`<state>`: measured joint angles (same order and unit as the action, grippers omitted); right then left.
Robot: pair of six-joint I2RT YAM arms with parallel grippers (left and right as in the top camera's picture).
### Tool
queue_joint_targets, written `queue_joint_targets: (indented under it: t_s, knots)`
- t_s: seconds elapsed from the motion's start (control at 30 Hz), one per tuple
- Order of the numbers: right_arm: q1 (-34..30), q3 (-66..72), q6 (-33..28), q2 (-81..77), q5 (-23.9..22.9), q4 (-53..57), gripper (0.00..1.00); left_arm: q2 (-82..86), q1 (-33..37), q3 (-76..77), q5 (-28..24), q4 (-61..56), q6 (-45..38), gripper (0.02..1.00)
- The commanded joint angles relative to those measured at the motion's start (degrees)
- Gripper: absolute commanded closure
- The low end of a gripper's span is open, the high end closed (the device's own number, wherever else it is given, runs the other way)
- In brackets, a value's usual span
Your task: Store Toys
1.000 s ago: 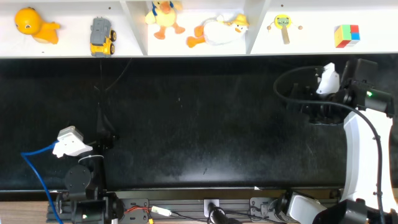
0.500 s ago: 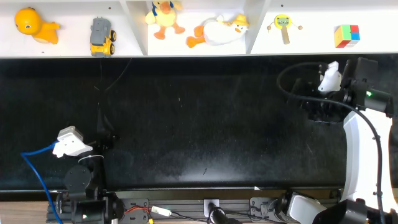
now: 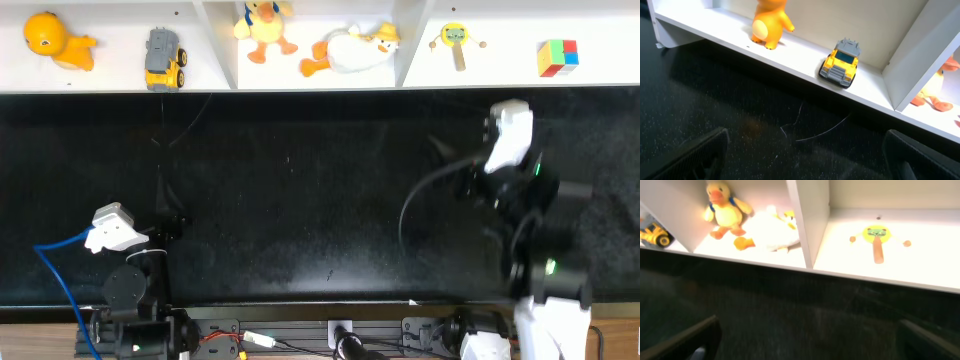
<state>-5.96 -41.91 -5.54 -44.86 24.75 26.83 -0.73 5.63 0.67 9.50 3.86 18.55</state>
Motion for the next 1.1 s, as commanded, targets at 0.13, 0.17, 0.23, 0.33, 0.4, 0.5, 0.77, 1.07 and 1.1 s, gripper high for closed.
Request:
queue_joint_targets:
  t_s: [0.13, 0.17, 0.23, 0.33, 0.4, 0.5, 0.77, 1.07, 1.1]
  knots:
    - [2.86, 17.46, 5.25, 24.81, -5.51, -8.24, 0.009, 0.57, -0.24, -0.20, 0.46, -0.07, 1.05, 0.023]
    - [3.08, 19.19, 5.68, 27.43, -5.57, -8.59, 0.005, 0.57, -0.24, -0.20, 0.46, -0.07, 1.03, 0.020]
    - [3.39, 22.62, 7.80, 32.20, -6.43, -8.96, 0.005, 0.57, -0.24, -0.20, 0.46, -0.07, 1.05, 0.023]
    - [3.48, 27.34, 14.03, 37.75, -8.48, -9.44, 0.005, 0.57, -0.24, -0.20, 0.46, -0.07, 1.05, 0.020]
    - [3.48, 29.64, 16.02, 40.15, -9.07, -10.21, 0.005, 0.57, -0.24, -0.20, 0.46, -0.09, 1.05, 0.020]
    - [3.50, 33.09, 17.44, 43.01, -9.84, -12.66, 0.005, 0.57, -0.24, -0.20, 0.46, -0.07, 1.03, 0.020]
    - [6.84, 41.51, 20.81, 44.72, -15.06, -24.65, 0.007, 0.57, -0.24, -0.20, 0.46, -0.07, 1.05, 0.020]
    - [8.31, 41.66, 24.15, 44.72, -19.91, -22.75, 0.007, 0.57, -0.24, -0.20, 0.46, -0.07, 1.05, 0.020]
    - [8.28, 41.64, 24.20, 44.72, -19.89, -22.77, 0.007, 0.57, -0.24, -0.20, 0.46, -0.07, 1.03, 0.020]
